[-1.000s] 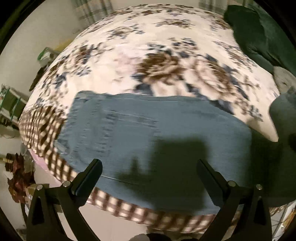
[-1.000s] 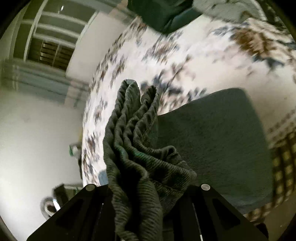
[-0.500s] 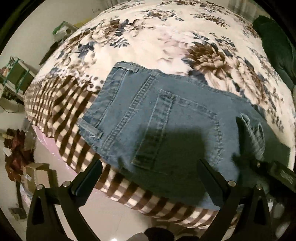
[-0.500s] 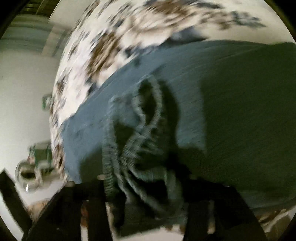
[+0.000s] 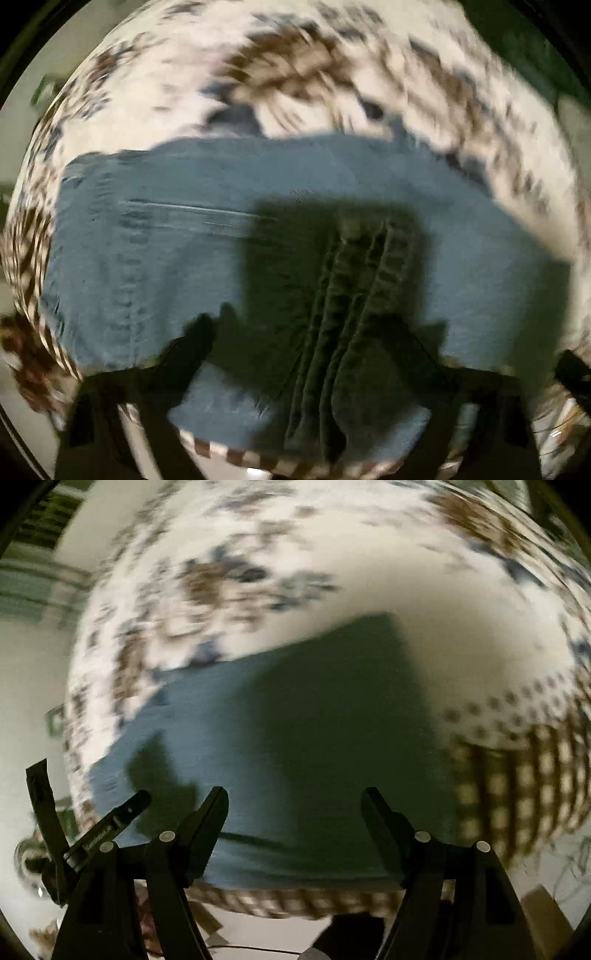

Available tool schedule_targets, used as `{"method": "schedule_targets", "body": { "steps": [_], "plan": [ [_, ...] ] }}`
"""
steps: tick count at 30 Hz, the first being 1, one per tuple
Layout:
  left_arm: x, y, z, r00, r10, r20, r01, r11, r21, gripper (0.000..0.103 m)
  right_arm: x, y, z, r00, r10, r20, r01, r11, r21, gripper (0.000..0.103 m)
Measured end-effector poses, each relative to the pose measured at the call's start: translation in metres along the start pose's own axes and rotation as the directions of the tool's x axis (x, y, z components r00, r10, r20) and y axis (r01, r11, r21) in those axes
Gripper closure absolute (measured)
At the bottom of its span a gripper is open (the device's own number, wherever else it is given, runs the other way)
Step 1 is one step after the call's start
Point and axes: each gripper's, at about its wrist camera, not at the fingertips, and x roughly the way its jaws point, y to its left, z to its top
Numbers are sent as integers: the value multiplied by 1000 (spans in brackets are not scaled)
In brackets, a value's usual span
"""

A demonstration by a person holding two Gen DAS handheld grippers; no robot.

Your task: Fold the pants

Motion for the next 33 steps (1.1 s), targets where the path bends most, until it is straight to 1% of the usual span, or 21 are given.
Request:
{"method": "schedule_targets", "body": {
  "steps": [2,3,4,5,6,7,8,9,10,11,12,13,15,17,18,21,24,28,30,32,33],
  "plan": [
    [11,-2,-1,1000,22,1,-22,999,28,26,11,-17,-3,998,-35,-49,36,999,5,27],
    [12,0,-2,1000,15,7,-15,999,35,24,21,-23,-5,993,-75,-87,75,997,-3,27],
    [12,4,-3,1000,13,7,-13,999,33,20,28,-27,-5,989,-96,-112,96,995,-2,27],
    [9,9,-4,1000,5,-2,-5,1000,20,20,30,-30,-6,987,-106,-121,107,994,4,27],
    [3,14,-5,1000,-6,-16,6,1000,-6,20,28,-31,-7,987,-113,-112,114,993,8,27],
    [-3,18,-7,1000,2,-22,-3,1000,-30,20,23,-27,-7,987,-132,-90,132,991,-2,27],
    [-14,21,-9,1000,24,-17,-25,998,-51,22,18,-23,-8,987,-144,-66,144,989,-14,33],
    [-28,21,-12,1000,18,5,-17,998,-62,22,11,-16,-9,990,-136,-33,135,990,-34,47],
    [-43,19,-14,999,-10,37,13,997,-74,22,5,-9,-9,993,-118,-9,118,992,-52,54],
    [-54,15,-16,997,-43,63,48,996,-81,22,3,-1,-9,994,-108,8,108,992,-66,65],
    [-59,10,-16,995,-67,74,73,995,-75,22,3,6,-9,997,-79,10,80,994,-77,67],
    [-58,0,-16,994,-82,67,85,995,-52,22,10,12,-10,999,-36,-18,35,996,-85,67],
    [-41,-16,-17,999,-41,32,41,999,-3,22,29,18,-12,996,6,-87,-12,997,-71,71],
    [-18,-23,-24,999,-6,-42,8,999,44,22,50,17,-18,986,7,-164,-15,999,-48,74],
    [-11,-21,-33,998,9,-63,-6,998,60,22,53,17,-23,985,6,-174,-15,998,-54,74],
    [-11,-2,-61,998,12,-60,-8,998,60,20,46,20,-35,986,-12,-169,-8,993,-117,74],
    [-11,19,-79,995,-57,-78,57,998,-3,19,46,14,-48,981,-23,-193,-2,991,-130,74],
    [-4,23,-80,994,-61,-94,59,998,-23,18,49,17,-57,978,-62,-198,30,987,-158,74],
    [-6,16,-72,995,-46,-92,45,999,-13,18,51,29,-59,977,-92,-193,57,982,-178,74],
    [-19,11,-65,997,-52,-53,51,999,-15,18,42,35,-58,978,-110,-176,76,979,-189,74],
    [-32,16,-62,998,-66,-14,65,997,-33,18,35,37,-56,981,-108,-162,77,979,-188,70]
  ]
}}
